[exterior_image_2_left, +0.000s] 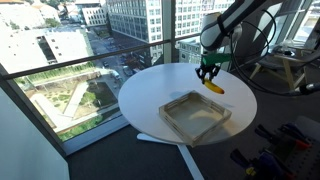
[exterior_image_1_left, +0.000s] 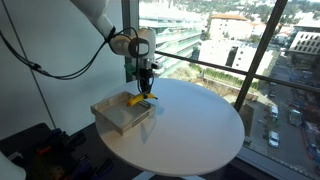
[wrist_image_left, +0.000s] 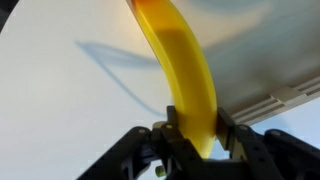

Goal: Move the banana from the tray to the table

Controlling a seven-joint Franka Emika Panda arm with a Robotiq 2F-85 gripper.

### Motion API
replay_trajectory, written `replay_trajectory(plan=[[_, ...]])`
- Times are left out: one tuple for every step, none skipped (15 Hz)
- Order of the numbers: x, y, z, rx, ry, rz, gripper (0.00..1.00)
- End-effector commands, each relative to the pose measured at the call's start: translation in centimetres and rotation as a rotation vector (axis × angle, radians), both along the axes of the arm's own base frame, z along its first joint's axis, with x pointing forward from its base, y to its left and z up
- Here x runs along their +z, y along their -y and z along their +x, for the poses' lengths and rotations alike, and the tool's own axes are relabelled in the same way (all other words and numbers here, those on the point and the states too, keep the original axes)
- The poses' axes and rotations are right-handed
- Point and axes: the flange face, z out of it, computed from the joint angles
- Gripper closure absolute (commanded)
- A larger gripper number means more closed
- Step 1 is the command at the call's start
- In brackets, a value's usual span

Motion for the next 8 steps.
replay_trajectory(plan=[[0.6,2.3,-0.8,0.014,0.008,-0.002,0.84],[0.5,2.8,-0.9,0.013,0.007,-0.004,0.84],[0.5,3.3,-1.0,0.014,0.005,-0.007,0.84],[0.4,3.9,-1.1,0.013,0.005,-0.008,0.84],[0.3,4.4,-1.2,0.012,0.004,-0.011,0.84],[0.2,4.9,-1.3,0.013,0.003,-0.014,0.84],[0.1,5.3,-1.4,0.012,0.002,-0.014,0.84],[-0.1,5.7,-1.5,0.014,0.002,-0.015,0.84]])
